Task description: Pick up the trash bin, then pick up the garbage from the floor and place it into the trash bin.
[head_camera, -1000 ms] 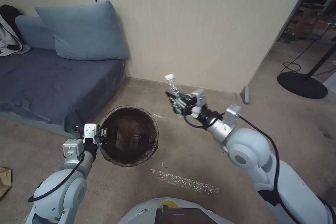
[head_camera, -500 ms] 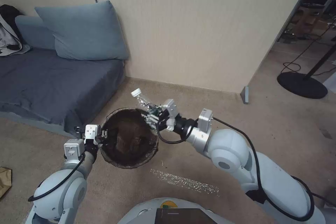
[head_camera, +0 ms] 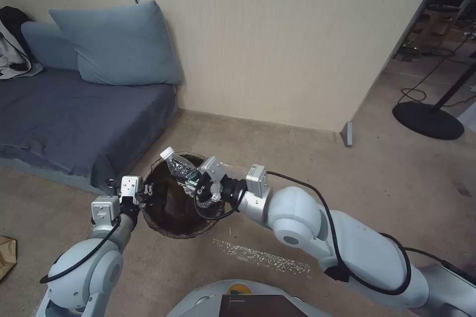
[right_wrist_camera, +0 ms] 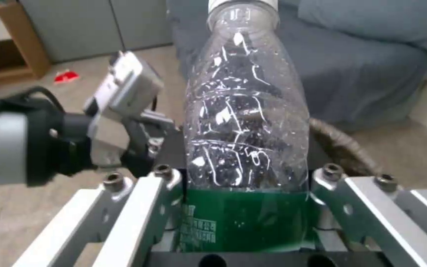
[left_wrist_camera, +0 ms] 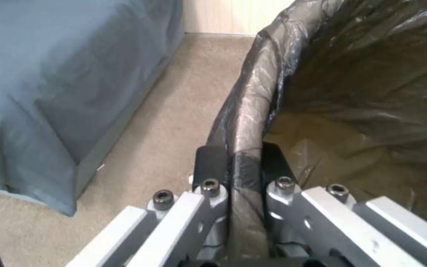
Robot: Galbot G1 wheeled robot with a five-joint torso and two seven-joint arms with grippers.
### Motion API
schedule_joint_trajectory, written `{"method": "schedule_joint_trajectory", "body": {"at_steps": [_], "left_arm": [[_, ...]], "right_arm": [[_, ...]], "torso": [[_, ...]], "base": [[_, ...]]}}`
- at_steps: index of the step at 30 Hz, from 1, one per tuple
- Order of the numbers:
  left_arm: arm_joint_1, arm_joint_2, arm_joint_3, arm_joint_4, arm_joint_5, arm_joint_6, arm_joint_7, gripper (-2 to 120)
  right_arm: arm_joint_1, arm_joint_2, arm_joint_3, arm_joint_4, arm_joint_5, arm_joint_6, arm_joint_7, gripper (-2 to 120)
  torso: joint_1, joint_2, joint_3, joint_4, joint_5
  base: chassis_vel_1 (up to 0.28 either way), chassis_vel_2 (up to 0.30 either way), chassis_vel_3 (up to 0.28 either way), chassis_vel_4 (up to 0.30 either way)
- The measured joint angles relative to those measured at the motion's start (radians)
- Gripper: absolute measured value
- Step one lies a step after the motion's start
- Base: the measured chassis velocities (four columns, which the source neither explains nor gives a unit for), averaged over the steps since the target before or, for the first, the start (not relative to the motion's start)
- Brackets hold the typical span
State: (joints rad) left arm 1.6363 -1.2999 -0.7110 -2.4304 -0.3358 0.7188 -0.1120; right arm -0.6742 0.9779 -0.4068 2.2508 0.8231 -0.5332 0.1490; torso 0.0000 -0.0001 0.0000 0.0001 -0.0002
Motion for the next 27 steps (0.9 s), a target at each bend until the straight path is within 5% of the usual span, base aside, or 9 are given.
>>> {"method": "schedule_joint_trajectory", "body": {"at_steps": [17, 27], "left_arm": [[-0.004, -0.001, -0.005, -0.005, -0.007, 0.000, -0.001, 3], [-0.011, -0.005, -0.003, -0.001, -0.007, 0.000, 0.000, 3]], "right_arm": [[0.033, 0.015, -0.018, -0.022, -0.013, -0.015, 0.020, 95], [0.040, -0.006, 0.045, 0.027, 0.018, -0.015, 0.021, 100]], "torso": [[0.000, 0.000, 0.000, -0.0001, 0.0002], [0.000, 0.000, 0.000, -0.0001, 0.0003]], "base": [[0.000, 0.000, 0.000, 0.000], [0.000, 0.000, 0.000, 0.000]]}}
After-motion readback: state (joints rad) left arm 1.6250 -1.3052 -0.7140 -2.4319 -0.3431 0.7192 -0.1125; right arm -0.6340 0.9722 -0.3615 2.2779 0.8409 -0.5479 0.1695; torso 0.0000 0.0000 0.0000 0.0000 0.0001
